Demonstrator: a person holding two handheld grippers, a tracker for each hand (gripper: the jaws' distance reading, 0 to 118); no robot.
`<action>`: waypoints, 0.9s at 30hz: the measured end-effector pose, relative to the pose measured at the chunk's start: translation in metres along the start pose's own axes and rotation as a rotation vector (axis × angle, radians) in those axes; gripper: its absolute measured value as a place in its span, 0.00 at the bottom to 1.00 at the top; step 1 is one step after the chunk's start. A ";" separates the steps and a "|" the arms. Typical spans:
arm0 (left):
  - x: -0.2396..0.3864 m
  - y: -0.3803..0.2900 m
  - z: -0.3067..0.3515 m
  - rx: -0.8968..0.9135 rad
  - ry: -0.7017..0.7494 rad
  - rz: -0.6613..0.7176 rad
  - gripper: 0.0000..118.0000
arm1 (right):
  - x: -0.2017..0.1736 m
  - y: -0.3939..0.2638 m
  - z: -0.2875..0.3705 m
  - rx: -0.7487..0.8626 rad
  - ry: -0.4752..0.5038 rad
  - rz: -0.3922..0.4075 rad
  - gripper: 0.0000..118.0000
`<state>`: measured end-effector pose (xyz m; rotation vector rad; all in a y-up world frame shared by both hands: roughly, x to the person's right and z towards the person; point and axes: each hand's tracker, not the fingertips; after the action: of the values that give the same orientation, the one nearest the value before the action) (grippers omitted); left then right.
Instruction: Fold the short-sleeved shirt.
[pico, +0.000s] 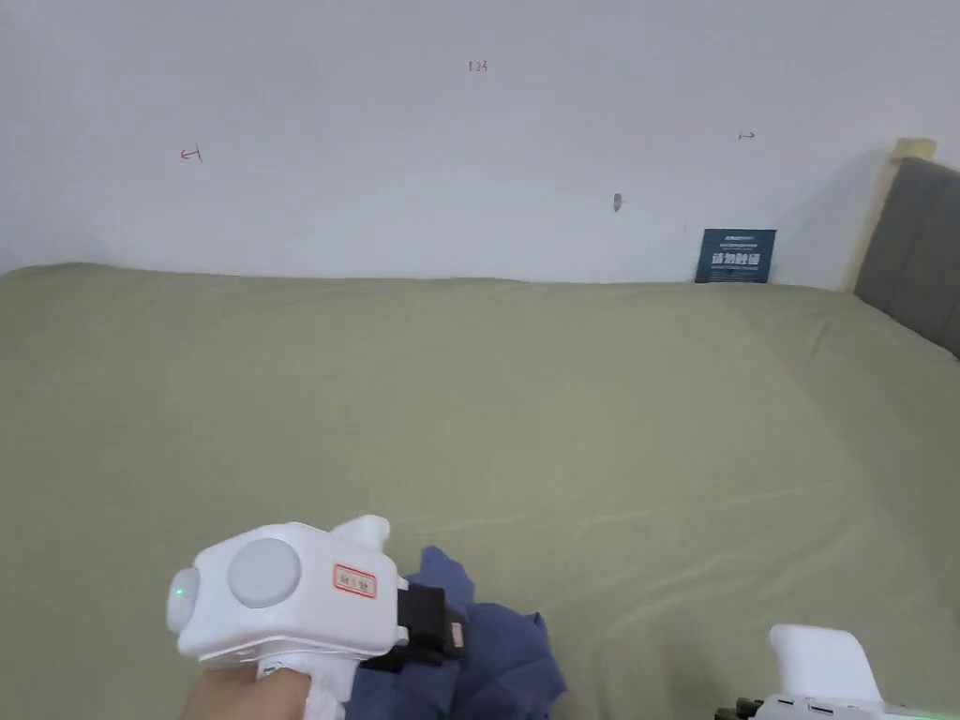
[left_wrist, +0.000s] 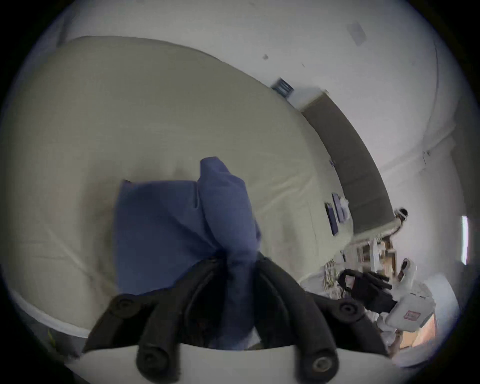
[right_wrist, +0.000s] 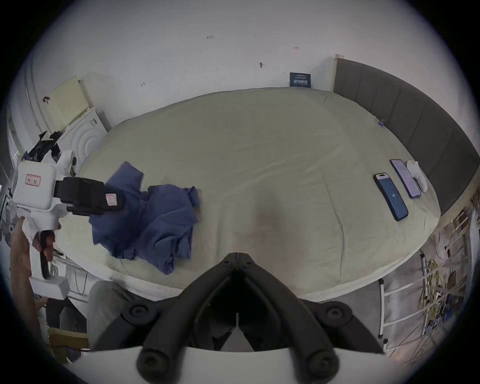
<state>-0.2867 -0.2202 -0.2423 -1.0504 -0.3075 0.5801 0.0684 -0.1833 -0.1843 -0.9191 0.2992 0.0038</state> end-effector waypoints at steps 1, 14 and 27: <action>0.012 -0.009 0.000 -0.011 -0.023 -0.003 0.48 | 0.003 0.000 0.000 0.002 -0.005 -0.008 0.01; -0.035 -0.039 -0.033 0.144 -0.107 0.200 0.00 | 0.005 -0.007 0.009 0.023 0.044 -0.031 0.01; -0.002 -0.086 -0.099 0.120 -0.373 0.358 0.00 | 0.000 -0.001 0.030 0.032 0.026 -0.007 0.01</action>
<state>-0.2128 -0.3247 -0.2132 -0.8826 -0.4074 1.1093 0.0763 -0.1607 -0.1664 -0.8890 0.3195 -0.0196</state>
